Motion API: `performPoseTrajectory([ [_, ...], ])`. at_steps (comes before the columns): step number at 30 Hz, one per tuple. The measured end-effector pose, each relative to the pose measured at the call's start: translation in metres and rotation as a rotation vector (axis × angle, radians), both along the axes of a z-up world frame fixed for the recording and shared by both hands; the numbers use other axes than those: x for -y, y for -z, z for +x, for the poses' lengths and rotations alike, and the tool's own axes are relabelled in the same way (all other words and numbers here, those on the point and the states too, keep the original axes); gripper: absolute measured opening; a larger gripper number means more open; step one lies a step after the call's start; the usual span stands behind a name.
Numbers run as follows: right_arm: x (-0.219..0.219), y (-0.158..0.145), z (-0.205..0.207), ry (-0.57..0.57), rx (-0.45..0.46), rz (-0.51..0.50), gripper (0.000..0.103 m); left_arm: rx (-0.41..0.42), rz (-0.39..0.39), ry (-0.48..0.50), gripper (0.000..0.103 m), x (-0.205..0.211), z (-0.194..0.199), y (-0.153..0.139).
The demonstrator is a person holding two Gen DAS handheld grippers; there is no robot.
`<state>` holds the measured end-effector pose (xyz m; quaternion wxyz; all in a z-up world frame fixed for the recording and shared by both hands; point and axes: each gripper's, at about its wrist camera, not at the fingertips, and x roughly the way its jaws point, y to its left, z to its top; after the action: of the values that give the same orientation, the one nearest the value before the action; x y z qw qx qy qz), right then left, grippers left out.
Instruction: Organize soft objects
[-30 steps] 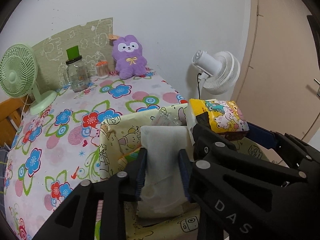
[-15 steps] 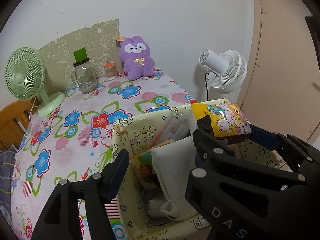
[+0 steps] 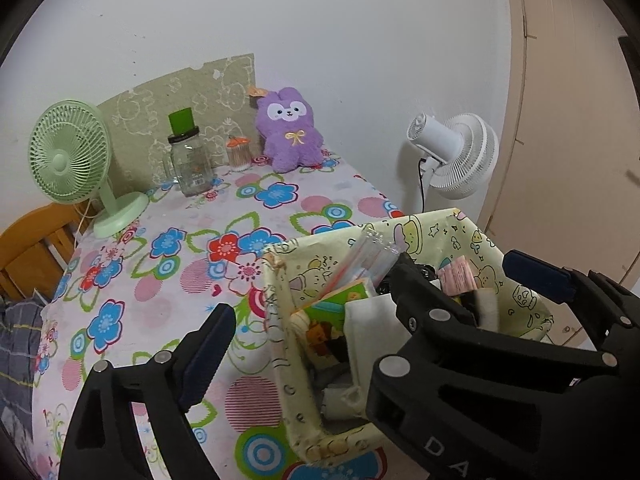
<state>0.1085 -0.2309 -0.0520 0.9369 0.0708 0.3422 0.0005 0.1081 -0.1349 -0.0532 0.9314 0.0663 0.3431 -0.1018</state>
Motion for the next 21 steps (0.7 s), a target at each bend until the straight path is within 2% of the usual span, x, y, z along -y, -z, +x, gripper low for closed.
performPoseTrajectory([
  [21, -0.052, -0.045, -0.050, -0.076, 0.138, -0.018, 0.100, 0.138, -0.015, -0.088, 0.103, -0.053, -0.051, -0.040],
])
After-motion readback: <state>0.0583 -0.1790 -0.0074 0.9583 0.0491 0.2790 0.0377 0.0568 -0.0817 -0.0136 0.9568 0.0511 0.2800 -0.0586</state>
